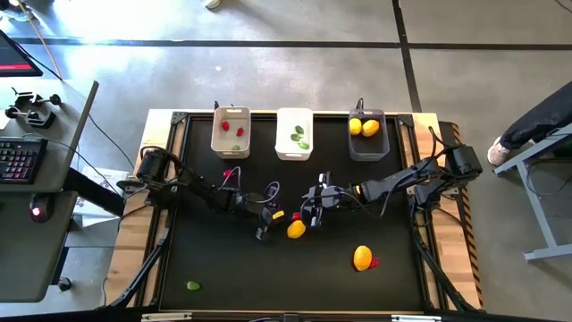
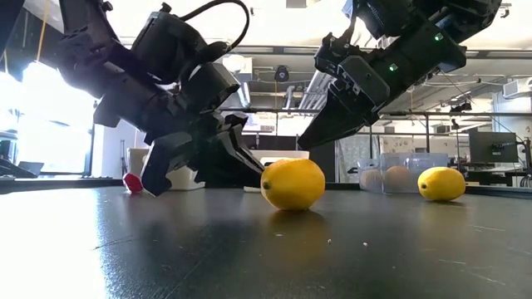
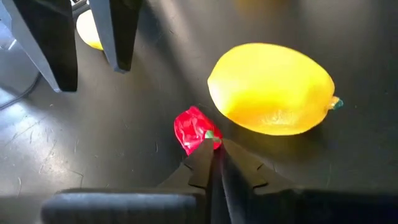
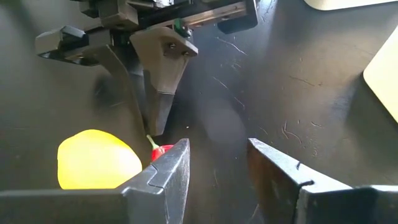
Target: Sort produce into baskets
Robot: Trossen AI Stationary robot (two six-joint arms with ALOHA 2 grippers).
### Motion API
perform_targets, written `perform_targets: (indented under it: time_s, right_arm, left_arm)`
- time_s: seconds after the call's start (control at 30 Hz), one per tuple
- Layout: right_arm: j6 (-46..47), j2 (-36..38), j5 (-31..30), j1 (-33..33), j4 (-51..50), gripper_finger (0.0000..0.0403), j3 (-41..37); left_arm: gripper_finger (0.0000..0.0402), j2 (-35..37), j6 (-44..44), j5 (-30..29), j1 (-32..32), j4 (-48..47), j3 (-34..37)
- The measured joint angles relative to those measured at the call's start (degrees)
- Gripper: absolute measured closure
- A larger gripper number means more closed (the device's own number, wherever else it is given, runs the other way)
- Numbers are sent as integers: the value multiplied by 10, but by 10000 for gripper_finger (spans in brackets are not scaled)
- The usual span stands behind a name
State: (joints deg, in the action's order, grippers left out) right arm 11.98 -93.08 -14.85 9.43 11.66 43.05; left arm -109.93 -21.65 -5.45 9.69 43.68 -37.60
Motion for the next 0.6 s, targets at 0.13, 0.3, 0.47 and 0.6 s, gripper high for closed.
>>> perform_targets:
  time_s: [0.13,0.3,0.47,0.6]
  right_arm:
    - [0,0,0,0,0,252,0]
    - [0,0,0,0,0,252,0]
    - [0,0,0,0,0,252,0]
    - [0,0,0,0,0,252,0]
  left_arm:
    - [344,0,5,0,0,-9,0]
    - [296,0,5,-3,3,-9,0]
    - [284,0,5,-9,6,0,-1]
    - [300,0,-3,-39,9,-3,-11]
